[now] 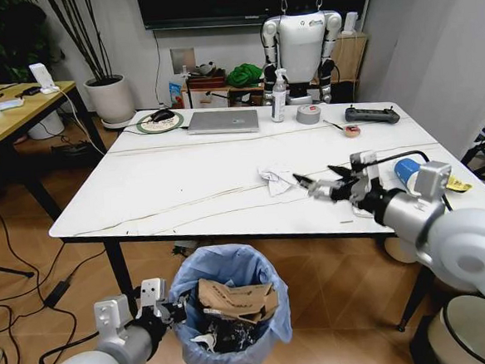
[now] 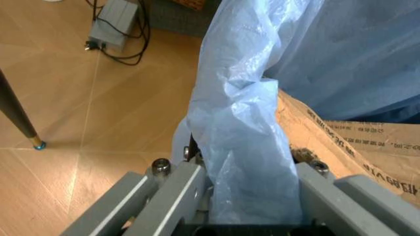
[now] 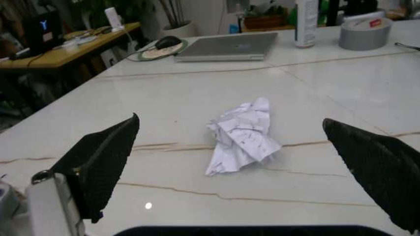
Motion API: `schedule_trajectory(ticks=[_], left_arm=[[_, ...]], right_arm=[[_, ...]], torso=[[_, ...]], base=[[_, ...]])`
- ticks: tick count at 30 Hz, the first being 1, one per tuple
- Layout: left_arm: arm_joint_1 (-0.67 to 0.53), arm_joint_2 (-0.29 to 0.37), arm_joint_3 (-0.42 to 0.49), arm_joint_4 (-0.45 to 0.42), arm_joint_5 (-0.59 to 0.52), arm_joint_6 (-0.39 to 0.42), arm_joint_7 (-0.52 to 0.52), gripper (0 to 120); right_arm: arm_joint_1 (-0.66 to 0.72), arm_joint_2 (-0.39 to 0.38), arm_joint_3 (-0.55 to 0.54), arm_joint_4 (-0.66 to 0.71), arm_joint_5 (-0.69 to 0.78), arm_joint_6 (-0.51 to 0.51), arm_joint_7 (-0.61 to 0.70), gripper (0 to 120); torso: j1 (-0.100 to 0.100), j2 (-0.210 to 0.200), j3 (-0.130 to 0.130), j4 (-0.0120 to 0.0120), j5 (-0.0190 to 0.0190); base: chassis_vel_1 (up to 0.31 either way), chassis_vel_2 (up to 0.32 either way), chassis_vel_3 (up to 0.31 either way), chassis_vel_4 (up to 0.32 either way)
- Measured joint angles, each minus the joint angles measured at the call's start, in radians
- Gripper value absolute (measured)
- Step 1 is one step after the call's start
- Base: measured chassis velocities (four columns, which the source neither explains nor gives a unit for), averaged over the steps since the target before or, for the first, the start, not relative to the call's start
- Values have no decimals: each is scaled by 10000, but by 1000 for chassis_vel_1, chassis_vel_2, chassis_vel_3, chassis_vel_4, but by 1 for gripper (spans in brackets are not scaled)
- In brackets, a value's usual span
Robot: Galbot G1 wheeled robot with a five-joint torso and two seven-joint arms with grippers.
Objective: Pick up the trash bin and place the trash from the table into it.
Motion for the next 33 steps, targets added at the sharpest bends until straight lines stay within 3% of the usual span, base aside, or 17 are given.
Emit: schedule_trajectory(ticks=[4,11,19,26,33], left_arm=[[-31,192,82,21,-1,0,78,2],[45,299,165,20,-14,0,19,2],[113,162,248,-26,151,0,-27,2],[223,111,97,-152,177,0,35,2],[208,23,76,-142,243,0,174,2]], right_arm=[[561,317,-378,-780,-20,-132,91,100],[2811,995,-2219,-2490,-173,-566,358,100],[4380,1658,-3764,-3655,-76,-1144,590,100],[5098,2155,-5070,-4824,-604,-1471,800,100],[5396,2352,-5367,-5594,-959,-1473,755,94]], torso=[[0,0,0,0,0],[0,0,-1,1,-3],[0,-1,-1,3,-1],[0,0,0,3,0],[-1,0,-1,1,1]], base=[[0,0,0,0],[0,0,0,0],[0,0,0,0],[0,0,0,0],[0,0,0,0]])
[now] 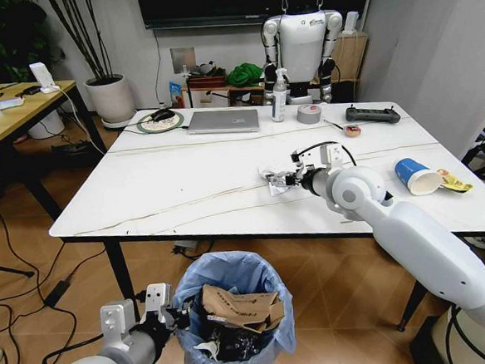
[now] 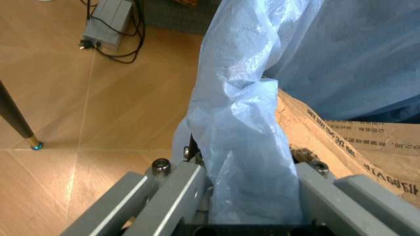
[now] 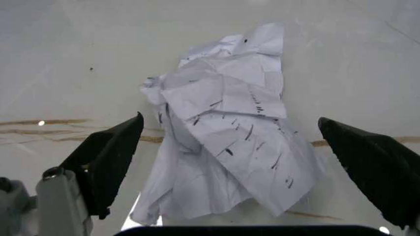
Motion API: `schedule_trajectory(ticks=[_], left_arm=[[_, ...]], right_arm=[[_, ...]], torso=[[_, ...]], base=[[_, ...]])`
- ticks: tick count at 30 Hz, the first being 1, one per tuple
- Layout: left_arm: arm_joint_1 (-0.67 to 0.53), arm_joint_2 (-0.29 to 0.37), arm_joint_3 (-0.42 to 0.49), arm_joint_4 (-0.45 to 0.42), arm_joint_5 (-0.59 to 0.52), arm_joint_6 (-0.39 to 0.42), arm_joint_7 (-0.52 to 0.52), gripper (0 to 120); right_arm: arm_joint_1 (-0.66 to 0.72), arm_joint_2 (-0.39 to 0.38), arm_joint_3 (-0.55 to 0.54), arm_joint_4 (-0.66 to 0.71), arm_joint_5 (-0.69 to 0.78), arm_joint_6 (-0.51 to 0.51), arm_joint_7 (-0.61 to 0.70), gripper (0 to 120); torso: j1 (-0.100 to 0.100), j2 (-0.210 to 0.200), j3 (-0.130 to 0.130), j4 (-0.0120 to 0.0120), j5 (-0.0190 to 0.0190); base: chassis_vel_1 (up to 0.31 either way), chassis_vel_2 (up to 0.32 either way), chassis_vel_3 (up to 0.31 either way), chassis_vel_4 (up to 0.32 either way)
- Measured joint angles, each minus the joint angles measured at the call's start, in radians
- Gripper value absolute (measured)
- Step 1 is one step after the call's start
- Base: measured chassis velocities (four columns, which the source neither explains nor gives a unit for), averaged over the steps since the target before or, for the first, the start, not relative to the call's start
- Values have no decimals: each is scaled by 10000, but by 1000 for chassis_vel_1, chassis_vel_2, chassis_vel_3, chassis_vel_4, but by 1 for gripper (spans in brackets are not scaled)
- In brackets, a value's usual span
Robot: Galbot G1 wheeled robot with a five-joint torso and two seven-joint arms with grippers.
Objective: Pick up the trash bin and place the trash from the table into it.
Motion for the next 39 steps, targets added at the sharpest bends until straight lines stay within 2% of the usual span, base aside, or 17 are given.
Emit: schedule_trajectory(ticks=[1,2,5,7,9,13,14,16,22,23,25,27,32,34,37,38,39], left_arm=[[0,-6,3,9,9,0,5,2],[2,-21,6,26,39,0,34,2],[12,-36,-14,33,86,0,115,2],[-6,-36,-62,34,99,0,163,2],[-17,-36,-76,38,99,0,164,2],[-28,-31,-191,71,85,0,167,2],[-19,-20,-230,74,73,0,190,2],[-18,-17,-239,75,70,0,197,2],[-124,85,-360,142,-73,0,249,2],[-124,85,-360,142,-73,0,249,2],[-153,100,-374,162,-123,0,261,2],[-175,84,-372,194,-127,0,268,2],[-221,29,-340,252,-120,0,305,2],[-232,21,-347,256,-117,0,329,2],[-235,27,-452,262,-128,0,355,2],[-235,27,-452,262,-128,0,355,2],[-227,34,-483,262,-148,0,356,2]], right_arm=[[20,15,-4,-56,-20,2,0,94],[45,30,-10,-140,-60,4,-2,87],[67,39,-47,-248,-170,19,-15,77],[82,100,-111,-385,-404,98,-29,66],[82,115,-131,-420,-465,132,-30,64],[81,210,-175,-541,-658,241,-7,49],[76,238,-175,-552,-697,268,0,41],[74,244,-175,-551,-701,275,3,40],[-21,379,38,-449,-580,636,38,12],[-21,379,38,-449,-580,636,38,12],[-122,412,214,-224,-315,817,36,4],[-224,389,364,69,-162,945,20,0],[-503,117,811,1087,127,1095,-151,0],[-728,-152,1171,1797,347,1132,-395,0],[-1475,-973,2144,3590,624,1215,-1636,0],[-1475,-973,2144,3590,624,1215,-1636,0],[-1763,-1311,2403,4155,767,1359,-2083,0]], torso=[[0,0,0,0,-1],[0,0,0,0,-2],[0,0,0,-1,-1],[0,1,0,0,-1],[0,1,0,0,-1],[0,0,0,0,0],[0,1,0,0,-1],[0,1,0,0,-1],[0,0,0,0,-1],[0,0,0,0,-1],[0,1,0,0,-1],[0,1,0,1,-1],[1,0,0,1,0],[0,1,-1,2,-1],[0,1,-1,0,0],[0,1,-1,0,0],[0,1,-2,-1,-1]], base=[[0,0,0,0],[0,0,0,0],[0,0,0,0],[0,0,0,0],[0,0,0,0],[0,0,0,0],[0,0,0,0],[0,0,0,0],[0,0,0,0],[0,0,0,0],[0,0,0,0],[0,0,0,0],[0,0,0,0],[0,0,0,0],[0,0,0,0],[0,0,0,0],[0,0,0,0]])
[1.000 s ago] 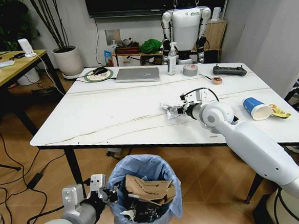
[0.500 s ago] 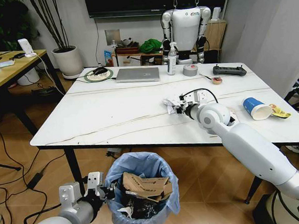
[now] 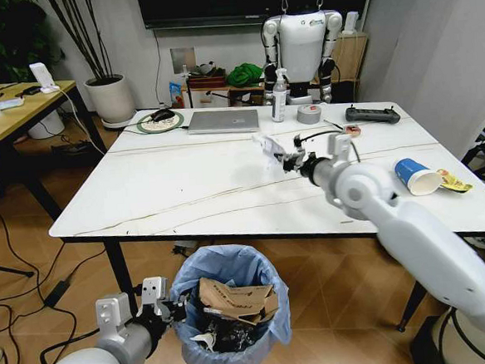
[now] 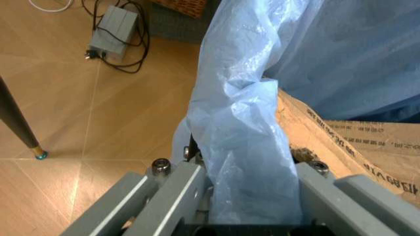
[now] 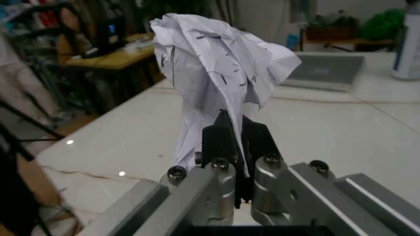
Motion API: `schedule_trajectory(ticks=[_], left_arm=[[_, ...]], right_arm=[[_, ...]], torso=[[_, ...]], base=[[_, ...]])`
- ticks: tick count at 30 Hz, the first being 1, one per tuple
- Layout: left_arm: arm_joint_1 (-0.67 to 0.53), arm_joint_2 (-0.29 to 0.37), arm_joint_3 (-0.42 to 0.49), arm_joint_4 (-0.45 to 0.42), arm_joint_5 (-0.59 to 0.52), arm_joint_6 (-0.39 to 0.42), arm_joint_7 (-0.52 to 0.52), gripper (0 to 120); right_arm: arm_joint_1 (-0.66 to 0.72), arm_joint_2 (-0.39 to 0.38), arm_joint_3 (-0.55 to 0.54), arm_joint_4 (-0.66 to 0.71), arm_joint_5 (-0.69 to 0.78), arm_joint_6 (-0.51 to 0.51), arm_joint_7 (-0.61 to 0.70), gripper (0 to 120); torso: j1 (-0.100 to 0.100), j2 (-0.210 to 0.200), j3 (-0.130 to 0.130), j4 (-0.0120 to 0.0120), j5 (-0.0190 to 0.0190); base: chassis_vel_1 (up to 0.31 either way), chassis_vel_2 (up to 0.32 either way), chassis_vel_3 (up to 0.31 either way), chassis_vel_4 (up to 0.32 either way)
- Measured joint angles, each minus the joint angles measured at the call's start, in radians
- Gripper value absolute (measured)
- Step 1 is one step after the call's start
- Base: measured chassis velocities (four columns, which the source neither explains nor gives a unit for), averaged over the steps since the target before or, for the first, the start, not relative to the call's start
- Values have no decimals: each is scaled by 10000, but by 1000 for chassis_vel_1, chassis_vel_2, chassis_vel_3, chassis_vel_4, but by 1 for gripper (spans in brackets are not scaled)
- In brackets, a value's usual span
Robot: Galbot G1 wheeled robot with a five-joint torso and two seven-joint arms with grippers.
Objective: Pick up the trash bin and place the trash from the table into it.
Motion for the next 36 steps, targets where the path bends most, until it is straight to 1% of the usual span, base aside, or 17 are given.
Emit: schedule_trajectory(ticks=[1,3,5,7,11,15,18,21,25,27,28,29,31,32,33,35,36], left_arm=[[6,3,-15,0,-21,0,1,2],[14,-17,-28,0,-57,0,-4,2],[34,-55,-51,0,-67,0,-18,2],[36,-57,-56,0,-68,0,-21,2],[-1,-99,-203,6,-201,0,-32,2],[-38,-137,-221,18,-227,0,-35,2],[-37,-215,-165,16,-218,0,-35,2],[-36,-246,-111,1,-207,0,-42,2],[-49,-314,6,-64,-153,0,-97,2],[-54,-314,17,-73,-151,0,-104,2],[-71,-312,42,-84,-147,0,-136,2],[-77,-311,49,-86,-147,0,-152,2],[-94,-307,74,-110,-148,0,-203,2],[-96,-304,82,-145,-148,1,-212,2],[-95,-302,84,-166,-149,0,-214,2],[-89,-297,81,-226,-151,0,-216,2],[-89,-297,81,-226,-151,0,-216,2]], right_arm=[[-149,-175,116,273,70,69,-217,0],[-918,-1000,547,1410,229,445,-1153,0],[-1498,-1507,614,2129,251,603,-1759,0],[-1587,-1580,612,2235,251,621,-1877,0],[-2091,-2218,315,3043,-254,685,-3701,0],[-2254,-2496,151,3345,-592,682,-4209,0],[-2689,-2787,113,3591,-1297,683,-4613,0],[-2828,-2825,113,3666,-1539,683,-4623,0],[-3312,-2923,120,3726,-2391,651,-4868,0],[-3373,-2935,118,3727,-2482,672,-4899,0],[-3484,-2948,107,3730,-2658,716,-5013,7],[-3510,-2950,102,3730,-2710,725,-5055,8],[-3614,-2952,89,3695,-2998,812,-5327,16],[-3674,-2951,94,3594,-3193,930,-5539,23],[-3713,-2950,106,3515,-3320,1023,-5686,25],[-3797,-2953,134,3352,-3700,1254,-5909,34],[-3797,-2953,134,3352,-3700,1254,-5909,34]], torso=[[0,2,0,-1,1],[-1,3,-1,-2,0],[-1,2,-1,-2,1],[-1,2,-1,-2,3],[-1,2,-1,2,1],[-1,2,0,2,0],[-1,2,1,1,1],[-1,1,0,2,1],[-1,1,1,2,2],[0,0,1,1,2],[0,0,1,1,1],[0,-1,1,1,1],[0,-1,1,1,0],[0,0,1,2,-1],[0,-1,1,2,0],[0,-1,1,1,1],[0,-1,1,1,1]], base=[[0,0,0,0],[0,0,0,0],[0,0,0,0],[0,0,0,0],[0,0,0,0],[0,0,0,0],[0,0,0,0],[0,0,0,0],[0,0,0,0],[0,0,0,0],[0,0,0,0],[0,0,0,0],[0,0,0,0],[0,0,0,0],[0,0,0,0],[0,0,0,0],[0,0,0,0]])
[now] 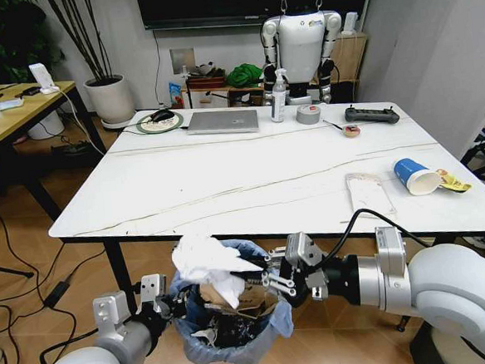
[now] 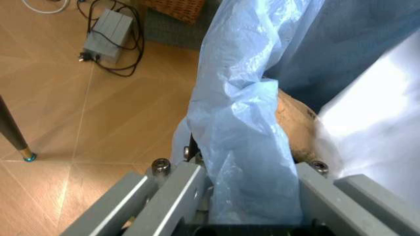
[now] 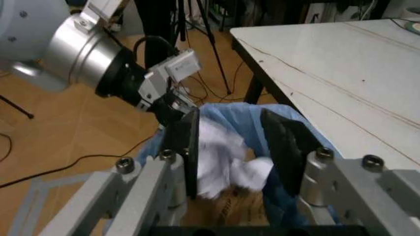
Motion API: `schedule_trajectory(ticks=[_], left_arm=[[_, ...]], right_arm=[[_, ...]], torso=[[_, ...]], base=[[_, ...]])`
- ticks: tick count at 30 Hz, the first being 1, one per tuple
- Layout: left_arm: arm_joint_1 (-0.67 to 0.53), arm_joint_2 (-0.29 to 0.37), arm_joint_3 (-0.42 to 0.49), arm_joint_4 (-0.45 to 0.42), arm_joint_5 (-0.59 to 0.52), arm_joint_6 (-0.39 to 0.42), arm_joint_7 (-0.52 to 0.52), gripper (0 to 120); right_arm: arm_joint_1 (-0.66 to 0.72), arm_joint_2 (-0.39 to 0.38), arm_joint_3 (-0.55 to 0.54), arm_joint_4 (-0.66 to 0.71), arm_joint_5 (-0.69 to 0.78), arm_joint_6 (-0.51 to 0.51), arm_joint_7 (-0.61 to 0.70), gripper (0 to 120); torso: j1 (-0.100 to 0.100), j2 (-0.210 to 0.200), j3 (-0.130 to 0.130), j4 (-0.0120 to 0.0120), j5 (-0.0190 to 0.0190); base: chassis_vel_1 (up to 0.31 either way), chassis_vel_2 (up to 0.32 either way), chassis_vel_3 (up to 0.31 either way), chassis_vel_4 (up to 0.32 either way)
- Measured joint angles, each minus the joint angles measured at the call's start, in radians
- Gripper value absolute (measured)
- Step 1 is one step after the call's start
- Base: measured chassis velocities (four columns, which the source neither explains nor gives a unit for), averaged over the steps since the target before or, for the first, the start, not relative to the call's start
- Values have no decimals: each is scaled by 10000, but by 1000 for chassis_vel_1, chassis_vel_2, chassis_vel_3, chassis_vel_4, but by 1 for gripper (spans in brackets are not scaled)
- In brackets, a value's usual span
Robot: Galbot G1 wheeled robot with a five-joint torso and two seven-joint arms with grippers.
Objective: Pick up the trash bin and place the trash from the table into it.
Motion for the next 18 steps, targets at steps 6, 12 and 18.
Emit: schedule_trajectory(ticks=[6,12,18], left_arm=[[127,-3,-133,-58,-7,0,-1,2],[342,-154,-196,-60,201,0,63,2],[467,-273,-197,-62,489,0,185,2]], right_arm=[[-221,166,251,-277,-335,218,308,59],[-100,991,674,-344,721,219,3024,81],[-958,2283,2337,-222,741,-147,5488,99]], torso=[[1,0,0,0,-1],[2,0,0,1,-1],[2,0,0,4,-2]], base=[[0,0,0,0],[0,0,0,0],[0,0,0,0]])
